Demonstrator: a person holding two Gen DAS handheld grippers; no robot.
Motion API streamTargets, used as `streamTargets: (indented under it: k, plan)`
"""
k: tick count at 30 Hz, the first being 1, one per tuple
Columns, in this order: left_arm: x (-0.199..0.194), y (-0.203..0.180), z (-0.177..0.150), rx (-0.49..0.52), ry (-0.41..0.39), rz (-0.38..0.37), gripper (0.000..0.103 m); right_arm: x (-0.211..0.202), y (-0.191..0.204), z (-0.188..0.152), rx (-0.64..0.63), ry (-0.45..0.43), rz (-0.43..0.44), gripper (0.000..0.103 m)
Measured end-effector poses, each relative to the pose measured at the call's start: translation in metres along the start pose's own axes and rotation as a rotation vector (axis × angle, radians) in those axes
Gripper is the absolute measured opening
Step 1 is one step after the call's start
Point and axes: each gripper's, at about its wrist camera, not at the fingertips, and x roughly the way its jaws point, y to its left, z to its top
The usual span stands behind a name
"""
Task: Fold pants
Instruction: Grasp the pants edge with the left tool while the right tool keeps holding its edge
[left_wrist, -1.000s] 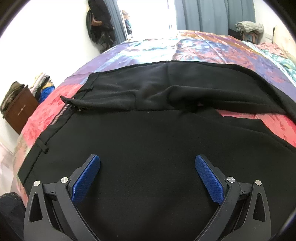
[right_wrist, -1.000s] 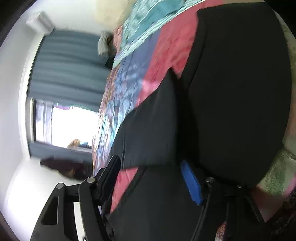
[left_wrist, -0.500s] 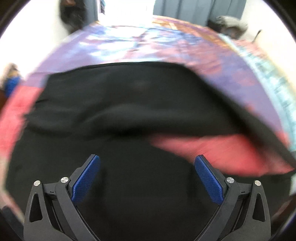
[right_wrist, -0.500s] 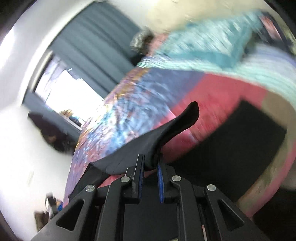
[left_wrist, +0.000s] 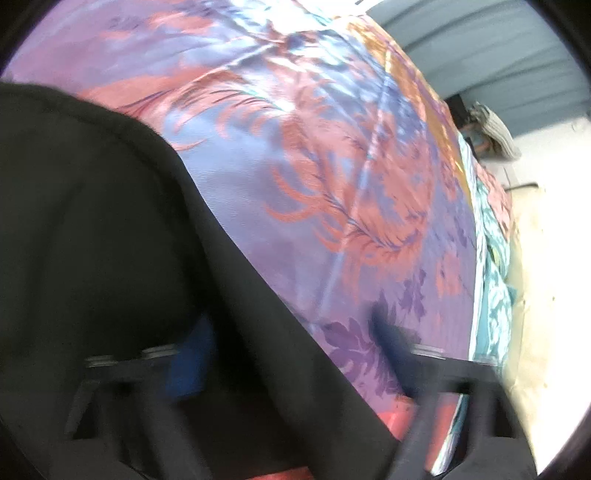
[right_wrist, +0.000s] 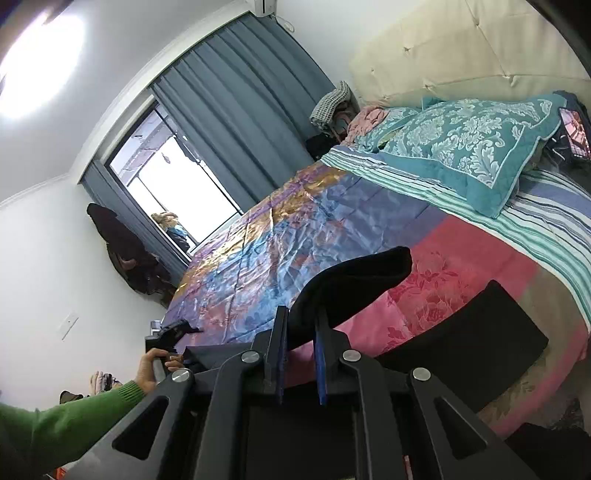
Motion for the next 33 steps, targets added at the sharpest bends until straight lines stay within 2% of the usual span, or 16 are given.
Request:
streamTargets:
  k: [1,4,7,10,12,14,15,17,19,21,23,29,33]
  plan:
    - [0.0,0.005,0.0,-0.012,0.017,0.005,0.005,-0.001,-0.001,0.001,-0.004,0.004,0.0,0.013]
    - [-0.025,0.01,-0.005,0.011,-0.033,-0.027,0.008,0.008,-0.011,0.006,-0.022,0.029,-0.027,0.013]
    - [-0.086,-0.011,-0.025,0.144,-0.136,-0.04,0.008,0.027,-0.03,0.018,-0.005,0.059,-0.031,0.013]
    - [-0.167,-0.018,-0.077,0.261,-0.304,-0.024,0.01,0.036,-0.043,0.042,0.003,0.047,-0.007,0.012]
    - [-0.195,-0.003,-0.12,0.28,-0.35,-0.007,0.011,0.036,-0.055,0.054,0.011,0.064,-0.009,0.012]
    - [-0.197,0.025,-0.169,0.27,-0.323,0.044,0.012,0.035,-0.073,0.056,0.017,0.103,-0.047,0.012]
    - [-0.185,0.045,-0.199,0.271,-0.281,0.099,0.014,0.037,-0.087,0.052,0.034,0.138,-0.075,0.012]
    - [-0.162,0.069,-0.232,0.264,-0.222,0.162,0.014,0.041,-0.116,0.039,0.081,0.214,-0.133,0.012]
    - [-0.149,0.087,-0.249,0.219,-0.179,0.18,0.014,0.048,-0.141,0.019,0.121,0.308,-0.201,0.012]
    - [-0.147,0.094,-0.258,0.208,-0.167,0.197,0.014,0.053,-0.156,0.0,0.125,0.387,-0.259,0.012]
    - [-0.149,0.089,-0.262,0.233,-0.188,0.204,0.014,0.052,-0.163,-0.013,0.11,0.412,-0.308,0.012]
    - [-0.153,0.072,-0.265,0.278,-0.218,0.183,0.012,0.041,-0.173,-0.01,0.153,0.37,-0.345,0.012]
    - [-0.15,0.057,-0.273,0.356,-0.215,0.187,0.009,0.041,-0.178,-0.005,0.133,0.363,-0.396,0.012]
